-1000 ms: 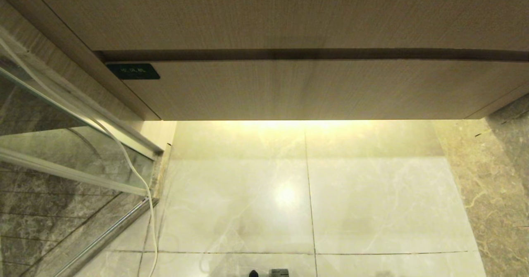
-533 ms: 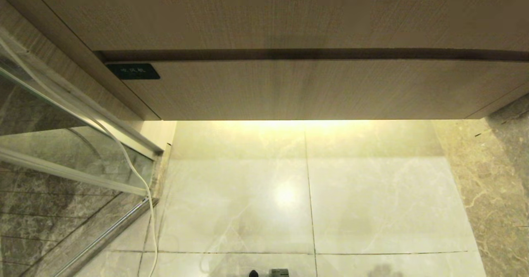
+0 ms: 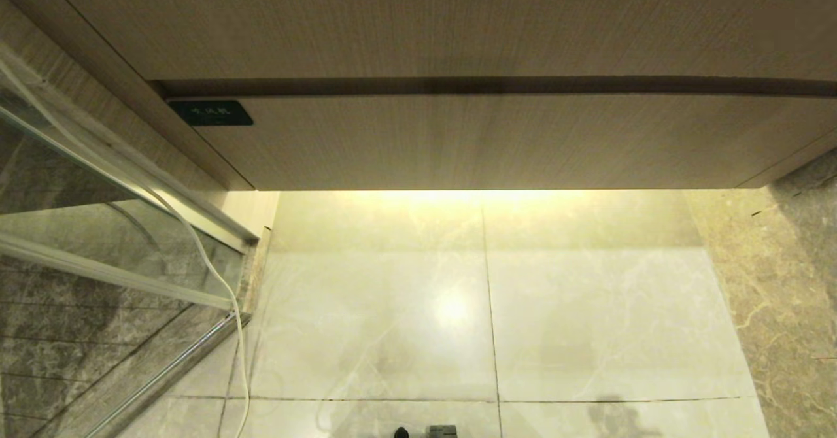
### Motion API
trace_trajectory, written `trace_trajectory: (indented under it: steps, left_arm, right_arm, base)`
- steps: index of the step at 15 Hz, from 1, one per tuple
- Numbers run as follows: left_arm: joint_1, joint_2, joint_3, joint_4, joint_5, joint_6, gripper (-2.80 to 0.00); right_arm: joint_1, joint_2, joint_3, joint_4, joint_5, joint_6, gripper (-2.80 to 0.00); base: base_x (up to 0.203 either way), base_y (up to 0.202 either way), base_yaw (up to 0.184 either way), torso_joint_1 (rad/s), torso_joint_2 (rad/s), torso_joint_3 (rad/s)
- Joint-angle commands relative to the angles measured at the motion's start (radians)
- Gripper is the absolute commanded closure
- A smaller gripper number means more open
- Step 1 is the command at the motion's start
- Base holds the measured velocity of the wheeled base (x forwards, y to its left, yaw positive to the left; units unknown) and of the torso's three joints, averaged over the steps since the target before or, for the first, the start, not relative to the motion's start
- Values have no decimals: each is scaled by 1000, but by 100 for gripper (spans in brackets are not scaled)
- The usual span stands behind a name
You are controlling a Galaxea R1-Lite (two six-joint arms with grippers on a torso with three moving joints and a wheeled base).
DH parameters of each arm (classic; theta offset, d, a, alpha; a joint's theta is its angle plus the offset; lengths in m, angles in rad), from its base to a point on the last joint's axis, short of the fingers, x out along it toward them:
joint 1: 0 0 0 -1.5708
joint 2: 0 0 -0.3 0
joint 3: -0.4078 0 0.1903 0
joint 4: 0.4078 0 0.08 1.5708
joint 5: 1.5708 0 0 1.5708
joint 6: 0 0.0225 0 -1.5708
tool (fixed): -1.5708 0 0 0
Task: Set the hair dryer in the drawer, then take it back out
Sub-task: Pull open the drawer
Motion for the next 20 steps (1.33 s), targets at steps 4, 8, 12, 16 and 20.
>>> trace_trajectory:
  steps: [4,8,12,16,20]
  left_arm:
    - [-1,0,1,0,1,1,0]
    - [0,0,1,0,1,1,0]
    - [0,0,0,0,1,1,0]
    - [-1,0,0,0,1,1,0]
    - [0,0,0,0,1,1,0]
  right_arm:
    - [62,55,33,-89,1,10,0]
    - [152,83,86,-180,-9,78,0]
    - [156,23,146,-179,-9,88,0]
    - [179,13,237,-290,-17,146,0]
    - [236,73,253,-342,-35,160,0]
  base:
    - [0,0,0,0,0,0]
    - [0,0,0,0,0,0]
    - [0,0,0,0,0,0]
    - [0,0,0,0,0,0]
    - [0,0,0,0,0,0]
